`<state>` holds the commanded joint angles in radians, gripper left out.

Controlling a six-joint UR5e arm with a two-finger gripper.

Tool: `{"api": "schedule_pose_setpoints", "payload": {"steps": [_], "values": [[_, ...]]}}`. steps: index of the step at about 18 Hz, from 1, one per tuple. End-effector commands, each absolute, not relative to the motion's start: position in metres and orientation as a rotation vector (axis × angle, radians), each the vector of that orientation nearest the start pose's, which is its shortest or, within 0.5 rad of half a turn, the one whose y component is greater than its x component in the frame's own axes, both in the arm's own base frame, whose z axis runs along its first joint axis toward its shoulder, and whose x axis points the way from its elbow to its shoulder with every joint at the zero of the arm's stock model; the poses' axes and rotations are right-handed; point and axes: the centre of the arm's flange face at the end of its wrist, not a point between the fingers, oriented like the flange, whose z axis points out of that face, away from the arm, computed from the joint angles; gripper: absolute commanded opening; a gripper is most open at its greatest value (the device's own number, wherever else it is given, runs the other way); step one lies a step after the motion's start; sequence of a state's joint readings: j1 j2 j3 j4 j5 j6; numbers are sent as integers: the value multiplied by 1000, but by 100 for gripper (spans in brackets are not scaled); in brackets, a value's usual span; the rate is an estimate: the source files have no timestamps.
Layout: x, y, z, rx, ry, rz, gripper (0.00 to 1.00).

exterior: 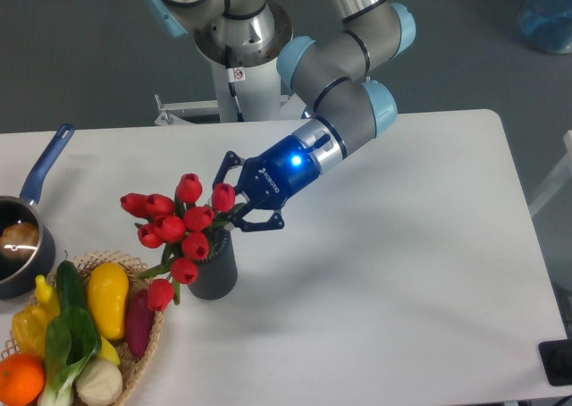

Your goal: Insert the flowers into the vase

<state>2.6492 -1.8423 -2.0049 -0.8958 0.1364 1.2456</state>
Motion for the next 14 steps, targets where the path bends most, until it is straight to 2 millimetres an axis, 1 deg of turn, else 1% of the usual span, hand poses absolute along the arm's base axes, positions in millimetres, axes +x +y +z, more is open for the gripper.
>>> {"api": "schedule_pose_setpoints", "payload": {"steps": [3,7,10,12,14], "values": [[-344,440,303,-1773,123,-605,100],[-351,424,311,-1829,116,-545,100],[-365,407,327,-1921,129,-438,100],[-374,395,340,-1946,124,-381,100],[-388,380,347,-1952,97,-336,100]]}}
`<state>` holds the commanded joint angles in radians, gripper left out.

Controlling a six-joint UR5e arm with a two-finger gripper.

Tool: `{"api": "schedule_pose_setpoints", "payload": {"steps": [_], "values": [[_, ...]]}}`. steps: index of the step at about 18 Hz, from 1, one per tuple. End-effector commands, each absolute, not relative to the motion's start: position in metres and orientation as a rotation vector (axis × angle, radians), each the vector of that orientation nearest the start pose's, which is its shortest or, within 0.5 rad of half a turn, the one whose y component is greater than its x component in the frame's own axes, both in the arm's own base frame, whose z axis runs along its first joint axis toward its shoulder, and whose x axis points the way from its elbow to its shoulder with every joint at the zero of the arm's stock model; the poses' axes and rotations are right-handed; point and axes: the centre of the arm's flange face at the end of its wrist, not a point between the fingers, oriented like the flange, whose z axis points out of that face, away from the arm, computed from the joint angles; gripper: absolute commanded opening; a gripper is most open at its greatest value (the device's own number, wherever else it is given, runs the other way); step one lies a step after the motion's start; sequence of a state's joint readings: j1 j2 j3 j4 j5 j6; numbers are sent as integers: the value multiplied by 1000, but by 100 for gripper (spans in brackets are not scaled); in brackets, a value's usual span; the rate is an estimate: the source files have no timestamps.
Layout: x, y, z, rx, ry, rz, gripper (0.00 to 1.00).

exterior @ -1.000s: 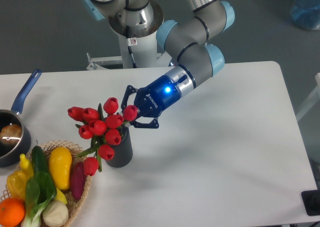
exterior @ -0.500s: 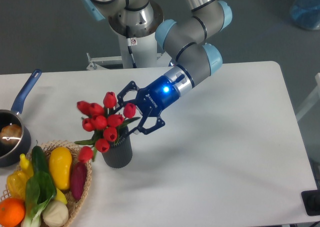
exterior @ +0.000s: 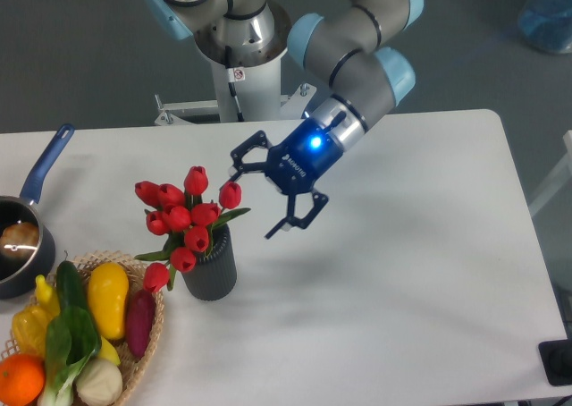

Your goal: Insert the flowers into the vase

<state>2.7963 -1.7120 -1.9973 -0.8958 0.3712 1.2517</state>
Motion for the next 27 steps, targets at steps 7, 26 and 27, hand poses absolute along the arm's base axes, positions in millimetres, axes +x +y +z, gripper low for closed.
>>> {"api": "schedule_pose_setpoints", "payload": {"steps": [7,26,27], "values": [[-473,345,383,-2075,65,-107,100],[-588,326,288,-2925,248,244,100],[-592,331,289,-2972,263,270,100]]}}
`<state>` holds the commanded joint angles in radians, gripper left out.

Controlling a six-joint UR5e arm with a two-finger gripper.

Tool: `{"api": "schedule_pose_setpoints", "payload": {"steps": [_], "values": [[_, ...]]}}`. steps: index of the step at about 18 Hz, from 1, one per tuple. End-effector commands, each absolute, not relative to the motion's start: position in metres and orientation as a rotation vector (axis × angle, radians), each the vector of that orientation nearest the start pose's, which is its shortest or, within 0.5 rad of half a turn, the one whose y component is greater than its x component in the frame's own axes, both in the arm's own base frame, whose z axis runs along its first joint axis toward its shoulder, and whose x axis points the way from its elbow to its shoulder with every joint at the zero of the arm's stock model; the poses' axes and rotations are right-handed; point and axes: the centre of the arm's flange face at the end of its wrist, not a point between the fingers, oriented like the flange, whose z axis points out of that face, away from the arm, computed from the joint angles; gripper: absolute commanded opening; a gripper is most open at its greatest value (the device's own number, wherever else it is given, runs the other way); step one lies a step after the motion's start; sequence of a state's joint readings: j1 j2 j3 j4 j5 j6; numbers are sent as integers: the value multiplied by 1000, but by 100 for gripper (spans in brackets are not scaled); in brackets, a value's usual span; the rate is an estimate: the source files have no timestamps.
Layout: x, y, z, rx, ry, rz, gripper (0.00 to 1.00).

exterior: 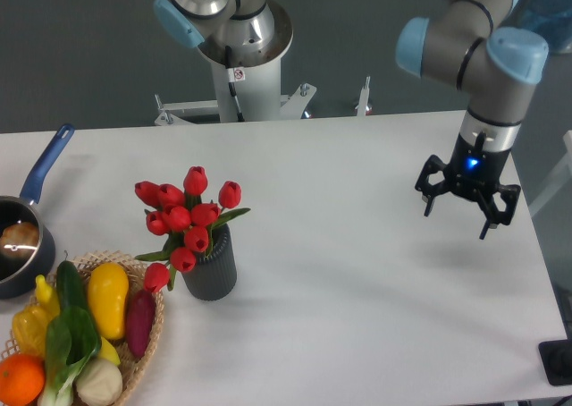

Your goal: Insert the flowers into the vase

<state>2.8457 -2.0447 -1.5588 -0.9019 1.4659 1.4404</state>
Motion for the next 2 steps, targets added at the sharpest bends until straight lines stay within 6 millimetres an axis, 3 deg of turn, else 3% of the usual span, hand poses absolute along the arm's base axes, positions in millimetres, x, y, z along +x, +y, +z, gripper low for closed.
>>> {"api": "schedule_pose_setpoints", "payload": {"steps": [2], "values": [[-596,339,284,-3022,287,287,100]]}}
